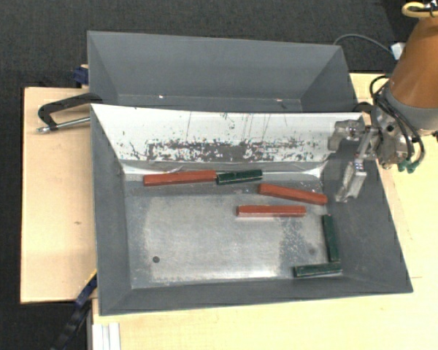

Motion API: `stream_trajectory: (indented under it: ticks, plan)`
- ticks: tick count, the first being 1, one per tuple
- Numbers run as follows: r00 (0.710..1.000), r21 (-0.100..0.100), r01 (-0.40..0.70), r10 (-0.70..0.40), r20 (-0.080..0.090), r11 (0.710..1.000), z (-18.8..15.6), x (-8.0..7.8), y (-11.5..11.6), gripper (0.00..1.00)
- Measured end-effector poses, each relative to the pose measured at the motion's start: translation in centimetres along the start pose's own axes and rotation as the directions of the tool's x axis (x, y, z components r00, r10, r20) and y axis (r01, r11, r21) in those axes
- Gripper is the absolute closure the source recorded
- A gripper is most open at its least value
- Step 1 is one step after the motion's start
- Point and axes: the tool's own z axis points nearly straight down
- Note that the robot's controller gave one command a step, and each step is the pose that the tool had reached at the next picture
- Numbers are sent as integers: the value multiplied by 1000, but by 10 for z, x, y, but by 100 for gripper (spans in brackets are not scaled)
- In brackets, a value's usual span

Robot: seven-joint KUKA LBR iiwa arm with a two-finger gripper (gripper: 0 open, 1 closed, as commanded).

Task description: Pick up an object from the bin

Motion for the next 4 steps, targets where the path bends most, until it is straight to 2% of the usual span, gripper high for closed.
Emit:
stream_trajectory:
  ticks: [1, 2, 3, 4]
  plan:
    - [1000, -1, 0, 0, -8, 1000, 4, 2, 0, 0]
    - [1000, 0, 4, -4, -5, 1000, 51, 15, 5, 0]
    - [1000, -1, -13, 13, -8, 1000, 111, 6, 27, 0]
    - [998, -3, 68, -68, -8, 998, 179, -7, 9, 0]
